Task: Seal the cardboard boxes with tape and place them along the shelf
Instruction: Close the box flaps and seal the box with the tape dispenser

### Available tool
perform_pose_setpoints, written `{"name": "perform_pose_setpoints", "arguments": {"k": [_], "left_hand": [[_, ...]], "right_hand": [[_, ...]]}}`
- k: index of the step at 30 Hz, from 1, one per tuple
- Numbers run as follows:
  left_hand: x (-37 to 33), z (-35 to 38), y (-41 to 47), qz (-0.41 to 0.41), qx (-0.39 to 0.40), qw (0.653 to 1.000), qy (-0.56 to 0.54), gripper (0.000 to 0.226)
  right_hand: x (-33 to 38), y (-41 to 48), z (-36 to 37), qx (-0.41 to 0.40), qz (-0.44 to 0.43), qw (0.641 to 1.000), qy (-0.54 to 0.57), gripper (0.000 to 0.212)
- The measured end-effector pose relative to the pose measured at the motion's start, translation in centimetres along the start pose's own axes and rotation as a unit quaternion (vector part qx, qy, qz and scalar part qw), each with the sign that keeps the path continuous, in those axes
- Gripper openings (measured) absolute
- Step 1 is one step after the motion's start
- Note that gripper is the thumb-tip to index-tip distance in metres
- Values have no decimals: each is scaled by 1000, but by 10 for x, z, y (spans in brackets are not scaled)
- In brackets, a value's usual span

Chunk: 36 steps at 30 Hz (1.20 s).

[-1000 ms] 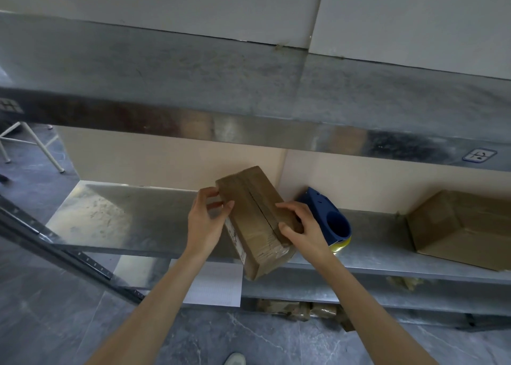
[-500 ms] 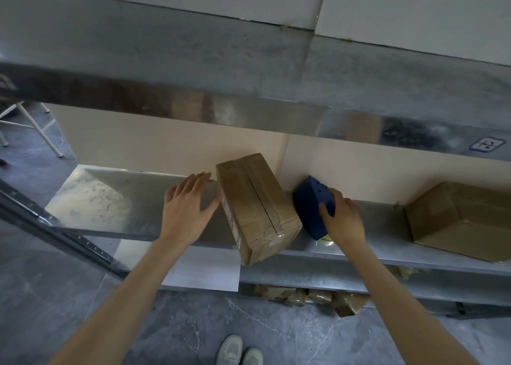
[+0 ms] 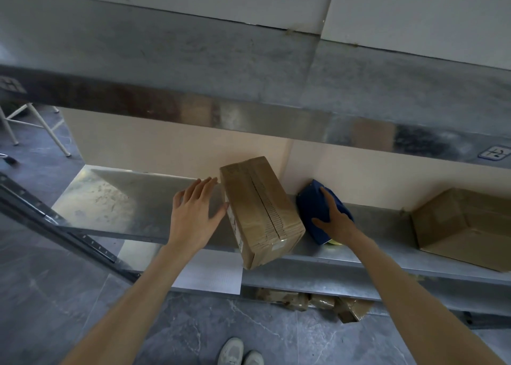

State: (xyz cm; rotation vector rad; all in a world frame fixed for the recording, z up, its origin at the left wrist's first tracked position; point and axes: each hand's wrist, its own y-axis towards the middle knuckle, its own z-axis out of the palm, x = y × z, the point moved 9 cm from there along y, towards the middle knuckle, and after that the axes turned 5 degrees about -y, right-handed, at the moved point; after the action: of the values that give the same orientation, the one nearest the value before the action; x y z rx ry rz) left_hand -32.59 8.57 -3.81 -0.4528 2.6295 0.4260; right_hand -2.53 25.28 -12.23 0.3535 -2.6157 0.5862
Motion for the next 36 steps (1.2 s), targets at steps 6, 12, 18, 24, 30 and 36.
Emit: {"name": "perform_pose_setpoints", "arguments": {"k": [6, 12, 18, 24, 30, 36], "left_hand": [[-2, 0, 1, 0, -8, 1000, -12, 63], [-4, 2, 1, 1, -2, 1000, -16, 67], [-6, -3, 0, 7, -2, 1000, -13, 67], [-14, -9, -14, -6, -17, 1000, -25, 62], [-34, -16, -37, -12, -33, 999, -32, 60], [-64, -29, -56, 2, -46, 997, -66, 50]], "right_hand": [[-2, 10, -3, 21, -11, 999, 40, 82], [-3, 17, -3, 26, -35, 995, 89, 92], [-3, 14, -2, 17, -29, 998, 51, 91], [11, -12, -30, -14, -80, 996, -47, 83], [33, -55, -53, 26, -154, 983, -91, 60], [65, -110, -84, -61, -224, 962, -145, 43]]}}
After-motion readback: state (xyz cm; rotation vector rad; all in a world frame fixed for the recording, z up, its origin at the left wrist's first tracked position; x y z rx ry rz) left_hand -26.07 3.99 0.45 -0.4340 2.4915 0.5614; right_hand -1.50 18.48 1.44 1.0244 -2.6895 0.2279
